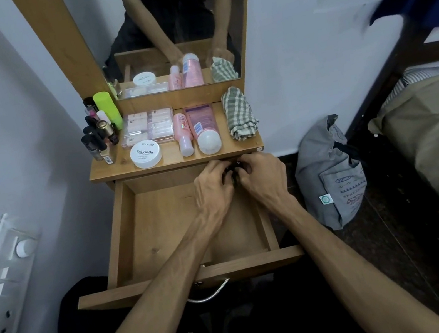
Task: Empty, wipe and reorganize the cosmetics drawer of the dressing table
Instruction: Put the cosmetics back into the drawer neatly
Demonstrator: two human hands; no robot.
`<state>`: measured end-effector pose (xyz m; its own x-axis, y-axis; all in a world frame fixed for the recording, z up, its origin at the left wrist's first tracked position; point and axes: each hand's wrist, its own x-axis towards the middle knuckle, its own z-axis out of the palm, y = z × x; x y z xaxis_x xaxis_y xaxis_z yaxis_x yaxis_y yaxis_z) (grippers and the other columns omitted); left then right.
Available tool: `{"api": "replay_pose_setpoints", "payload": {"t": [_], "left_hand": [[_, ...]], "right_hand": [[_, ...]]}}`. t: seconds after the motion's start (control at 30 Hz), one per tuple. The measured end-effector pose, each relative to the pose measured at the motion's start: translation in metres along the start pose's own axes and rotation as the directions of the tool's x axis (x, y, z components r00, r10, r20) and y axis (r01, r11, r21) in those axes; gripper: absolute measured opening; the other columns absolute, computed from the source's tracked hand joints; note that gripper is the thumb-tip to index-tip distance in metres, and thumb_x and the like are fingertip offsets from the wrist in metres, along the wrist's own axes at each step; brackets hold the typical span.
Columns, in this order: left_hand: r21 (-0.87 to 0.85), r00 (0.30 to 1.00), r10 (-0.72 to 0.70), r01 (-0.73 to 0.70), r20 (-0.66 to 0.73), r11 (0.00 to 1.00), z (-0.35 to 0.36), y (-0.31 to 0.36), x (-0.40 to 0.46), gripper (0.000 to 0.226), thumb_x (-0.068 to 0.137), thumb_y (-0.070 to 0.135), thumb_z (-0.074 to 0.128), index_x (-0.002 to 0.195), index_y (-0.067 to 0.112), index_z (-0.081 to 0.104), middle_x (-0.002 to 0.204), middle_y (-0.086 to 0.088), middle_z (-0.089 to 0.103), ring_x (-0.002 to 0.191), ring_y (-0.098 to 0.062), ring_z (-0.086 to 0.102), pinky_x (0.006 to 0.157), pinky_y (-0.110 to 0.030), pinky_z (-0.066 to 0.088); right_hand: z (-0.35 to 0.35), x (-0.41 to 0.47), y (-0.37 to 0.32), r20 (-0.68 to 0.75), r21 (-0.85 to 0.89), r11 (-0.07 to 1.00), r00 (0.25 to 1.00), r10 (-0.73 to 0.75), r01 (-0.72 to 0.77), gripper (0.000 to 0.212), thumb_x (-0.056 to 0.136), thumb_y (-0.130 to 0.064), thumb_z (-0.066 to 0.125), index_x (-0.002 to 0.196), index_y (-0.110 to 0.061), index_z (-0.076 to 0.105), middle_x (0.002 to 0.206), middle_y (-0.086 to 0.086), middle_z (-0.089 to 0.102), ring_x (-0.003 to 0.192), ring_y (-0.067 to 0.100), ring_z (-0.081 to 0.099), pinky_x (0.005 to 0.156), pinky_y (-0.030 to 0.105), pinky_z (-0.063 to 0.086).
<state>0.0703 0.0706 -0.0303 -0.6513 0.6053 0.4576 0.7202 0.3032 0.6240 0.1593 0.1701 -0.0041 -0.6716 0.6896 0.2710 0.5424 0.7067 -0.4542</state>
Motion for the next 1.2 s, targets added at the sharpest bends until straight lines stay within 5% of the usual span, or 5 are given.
{"api": "replay_pose_setpoints", "payload": {"t": [0.4, 0.5, 0.77, 0.97, 1.2], "left_hand": [[-0.028, 1.000, 0.014, -0.015, -0.025, 1.000, 0.002, 0.000, 0.002, 0.022, 0.086, 0.003, 0.071, 0.106, 0.008, 0.076, 0.107, -0.006, 0.076, 0.092, -0.022, 0.070, 0.084, -0.021, 0.047], [-0.026, 1.000, 0.007, -0.007, -0.011, 1.000, 0.000, 0.001, 0.002, 0.026, 0.086, 0.002, 0.070, 0.110, 0.009, 0.074, 0.110, -0.007, 0.075, 0.095, -0.023, 0.070, 0.086, -0.022, 0.048], [-0.018, 1.000, 0.007, -0.006, 0.019, 1.000, -0.011, 0.004, -0.002, 0.039, 0.082, 0.004, 0.071, 0.120, 0.010, 0.070, 0.115, -0.007, 0.074, 0.101, -0.025, 0.071, 0.092, -0.034, 0.055], [-0.042, 0.991, 0.008, -0.014, -0.137, 0.999, -0.041, 0.005, -0.012, 0.016, 0.086, 0.012, 0.068, 0.100, 0.014, 0.074, 0.098, 0.002, 0.075, 0.084, -0.016, 0.070, 0.073, -0.033, 0.056], [-0.056, 0.938, -0.032, 0.014, -0.345, 0.998, -0.111, -0.015, -0.006, 0.006, 0.087, 0.012, 0.066, 0.091, 0.013, 0.070, 0.081, 0.004, 0.068, 0.065, -0.010, 0.061, 0.058, -0.034, 0.053]], "right_hand": [[0.006, 0.001, 0.003, -0.022, -0.027, 0.999, 0.999, -0.028, 0.028, 0.020, 0.086, -0.028, 0.067, 0.104, -0.023, 0.076, 0.087, 0.003, 0.076, 0.082, 0.030, 0.069, 0.062, 0.029, 0.039], [0.007, 0.001, 0.002, -0.008, -0.032, 0.999, 1.000, -0.010, 0.010, 0.020, 0.085, -0.028, 0.066, 0.103, -0.022, 0.074, 0.087, 0.004, 0.075, 0.082, 0.030, 0.069, 0.063, 0.033, 0.047], [-0.001, -0.005, -0.003, -0.025, -0.049, 0.999, 1.000, -0.002, 0.001, 0.017, 0.083, -0.031, 0.065, 0.095, -0.019, 0.070, 0.081, 0.004, 0.073, 0.079, 0.031, 0.068, 0.060, 0.031, 0.039], [-0.021, -0.012, -0.029, -0.194, 0.139, 0.989, 0.981, -0.026, 0.054, 0.009, 0.081, -0.027, 0.073, 0.088, -0.023, 0.077, 0.067, -0.005, 0.070, 0.066, 0.019, 0.067, 0.061, 0.032, 0.052], [-0.020, -0.007, -0.091, -0.294, 0.232, 0.935, 0.935, -0.197, 0.270, 0.006, 0.082, -0.020, 0.076, 0.087, -0.018, 0.077, 0.063, -0.016, 0.052, 0.054, 0.002, 0.047, 0.056, 0.016, 0.033]]}}
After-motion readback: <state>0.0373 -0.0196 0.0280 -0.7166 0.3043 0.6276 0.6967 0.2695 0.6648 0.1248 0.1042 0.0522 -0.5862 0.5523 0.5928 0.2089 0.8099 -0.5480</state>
